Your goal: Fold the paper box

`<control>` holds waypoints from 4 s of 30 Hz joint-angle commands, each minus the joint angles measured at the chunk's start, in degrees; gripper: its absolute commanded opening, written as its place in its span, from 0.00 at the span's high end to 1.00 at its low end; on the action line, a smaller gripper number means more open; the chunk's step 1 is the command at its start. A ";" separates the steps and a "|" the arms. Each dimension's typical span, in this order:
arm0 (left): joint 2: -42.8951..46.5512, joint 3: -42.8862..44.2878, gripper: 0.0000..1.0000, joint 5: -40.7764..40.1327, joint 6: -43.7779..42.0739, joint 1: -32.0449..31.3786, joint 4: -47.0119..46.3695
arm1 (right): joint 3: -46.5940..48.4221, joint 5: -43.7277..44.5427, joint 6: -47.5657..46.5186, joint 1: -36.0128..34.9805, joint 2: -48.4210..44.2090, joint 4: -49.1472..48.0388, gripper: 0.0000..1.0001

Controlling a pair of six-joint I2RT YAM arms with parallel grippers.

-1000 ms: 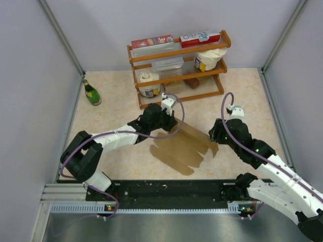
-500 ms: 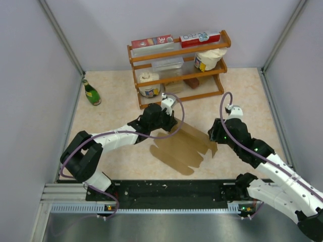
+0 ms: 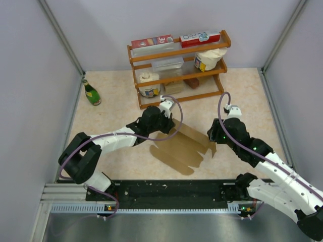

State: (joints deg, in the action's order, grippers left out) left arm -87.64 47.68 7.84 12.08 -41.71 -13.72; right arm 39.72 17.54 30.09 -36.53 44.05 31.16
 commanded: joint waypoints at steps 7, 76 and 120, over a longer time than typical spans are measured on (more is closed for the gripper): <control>0.98 -2.41 1.00 -0.10 1.28 -0.03 -2.63 | -0.17 -0.84 -0.29 0.41 -0.02 -2.33 0.48; -26.00 36.61 1.00 19.67 -6.54 -0.30 18.63 | -1.14 -12.70 1.73 8.67 10.61 6.99 0.69; -16.52 24.84 1.00 10.98 -7.33 4.89 28.04 | 20.92 -13.41 -29.73 8.85 37.60 1.80 1.00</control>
State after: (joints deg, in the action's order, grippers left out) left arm -109.14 75.20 20.69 3.40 -36.84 15.25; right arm 56.51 5.67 3.25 -28.29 80.71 34.04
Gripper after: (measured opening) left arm 0.009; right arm 0.007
